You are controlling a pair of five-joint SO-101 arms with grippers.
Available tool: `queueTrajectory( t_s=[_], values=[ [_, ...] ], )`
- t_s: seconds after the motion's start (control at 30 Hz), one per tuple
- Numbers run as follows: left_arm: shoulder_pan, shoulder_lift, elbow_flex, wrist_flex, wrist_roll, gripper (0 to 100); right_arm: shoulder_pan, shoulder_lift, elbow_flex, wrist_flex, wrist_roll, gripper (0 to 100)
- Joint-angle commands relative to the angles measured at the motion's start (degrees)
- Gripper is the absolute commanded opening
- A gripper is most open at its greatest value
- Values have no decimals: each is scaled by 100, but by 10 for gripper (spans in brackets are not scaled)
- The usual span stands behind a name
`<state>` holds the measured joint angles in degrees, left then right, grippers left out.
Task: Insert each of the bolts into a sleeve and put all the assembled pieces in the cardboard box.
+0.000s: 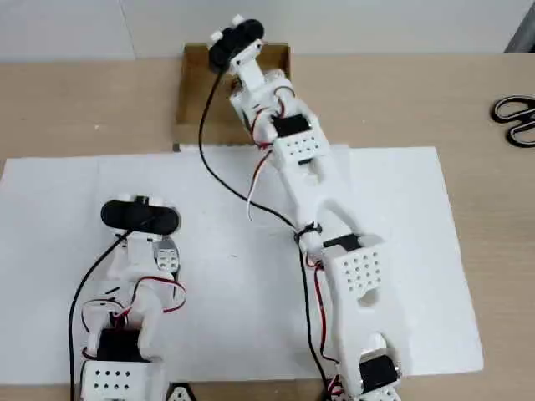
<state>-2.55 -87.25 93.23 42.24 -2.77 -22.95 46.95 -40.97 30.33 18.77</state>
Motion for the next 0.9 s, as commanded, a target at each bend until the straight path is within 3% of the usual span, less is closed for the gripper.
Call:
queueTrajectory(
  t_s=[0.0, 0.13, 0.2, 0.4, 0.63, 0.87],
  values=[
    [-18, -44, -31, -114, 26, 6, -110, -180, -404, 453, 387, 76],
    [-18, -44, -31, -105, 26, 6, -110, -558, -404, 1112, 519, 250],
    [-18, -44, -40, -62, 26, 6, -119, -752, -404, 1420, 659, 275],
    [-18, -44, -40, -44, 26, 6, -84, -1534, -404, 1974, 853, 231],
    [-35, -44, -40, -35, 26, 6, -40, -2466, -404, 3749, 747, 205],
    [-53, -44, -40, -35, 70, 6, -13, -3196, -404, 5622, 211, 17]
  ],
)
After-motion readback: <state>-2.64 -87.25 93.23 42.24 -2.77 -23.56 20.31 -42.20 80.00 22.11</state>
